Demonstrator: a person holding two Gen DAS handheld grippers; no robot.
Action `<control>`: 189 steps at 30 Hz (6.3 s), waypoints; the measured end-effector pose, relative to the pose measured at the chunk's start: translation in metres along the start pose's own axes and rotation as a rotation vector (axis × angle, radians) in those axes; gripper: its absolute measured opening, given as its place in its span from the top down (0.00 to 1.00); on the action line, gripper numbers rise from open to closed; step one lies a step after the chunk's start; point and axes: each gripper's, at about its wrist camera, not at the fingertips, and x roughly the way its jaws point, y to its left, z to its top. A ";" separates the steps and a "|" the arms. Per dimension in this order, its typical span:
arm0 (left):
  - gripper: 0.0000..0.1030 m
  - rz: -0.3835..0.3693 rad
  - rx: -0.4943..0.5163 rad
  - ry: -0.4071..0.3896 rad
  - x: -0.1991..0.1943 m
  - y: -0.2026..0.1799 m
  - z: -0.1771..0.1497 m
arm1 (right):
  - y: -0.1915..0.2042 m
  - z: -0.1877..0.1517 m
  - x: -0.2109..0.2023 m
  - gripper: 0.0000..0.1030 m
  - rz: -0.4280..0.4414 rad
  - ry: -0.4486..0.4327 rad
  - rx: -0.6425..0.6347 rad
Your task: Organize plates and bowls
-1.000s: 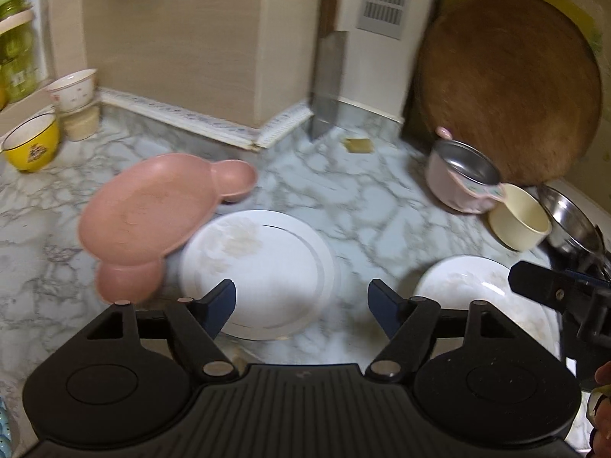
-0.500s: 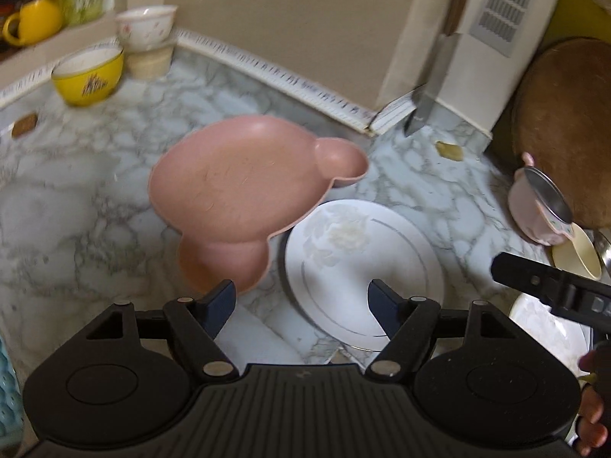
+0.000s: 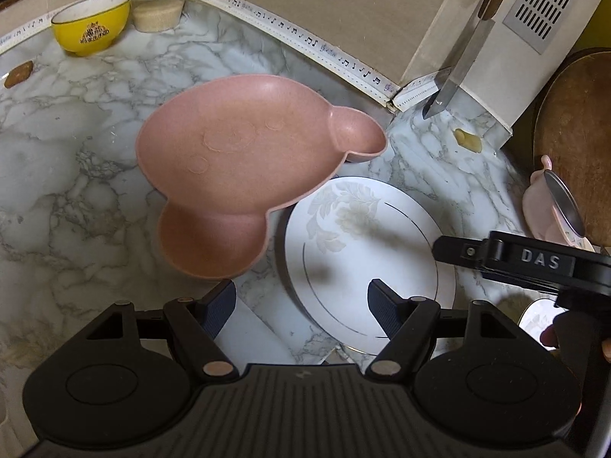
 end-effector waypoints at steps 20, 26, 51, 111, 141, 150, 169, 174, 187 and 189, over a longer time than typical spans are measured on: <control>0.67 -0.040 -0.167 0.066 0.021 0.006 0.001 | -0.019 0.014 0.019 0.68 0.099 0.075 0.017; 0.77 -0.036 -0.201 0.063 0.025 0.013 0.005 | -0.023 0.014 0.021 0.78 0.122 0.083 0.037; 0.90 -0.082 -0.203 0.039 0.017 0.010 0.002 | -0.038 -0.003 0.004 0.91 0.140 0.029 0.086; 0.89 -0.289 0.332 0.234 0.024 -0.168 -0.061 | -0.169 -0.163 -0.147 0.92 -0.083 -0.194 0.583; 0.89 -0.284 0.402 0.183 0.008 -0.166 -0.054 | -0.153 -0.151 -0.143 0.79 -0.202 -0.178 0.441; 0.89 -0.282 0.419 0.135 -0.007 -0.162 -0.054 | -0.131 -0.145 -0.155 0.69 -0.231 -0.219 0.348; 0.48 -0.242 0.414 -0.071 -0.060 -0.127 -0.032 | -0.064 -0.116 -0.166 0.43 -0.152 -0.316 0.182; 0.47 -0.231 0.392 -0.106 -0.071 -0.109 -0.020 | -0.040 -0.103 -0.164 0.31 -0.130 -0.339 0.130; 0.33 -0.152 0.337 -0.211 -0.093 -0.050 0.007 | 0.031 -0.074 -0.148 0.03 -0.102 -0.411 -0.017; 0.28 -0.136 0.318 -0.230 -0.096 -0.039 0.011 | 0.044 -0.069 -0.145 0.01 -0.098 -0.422 -0.040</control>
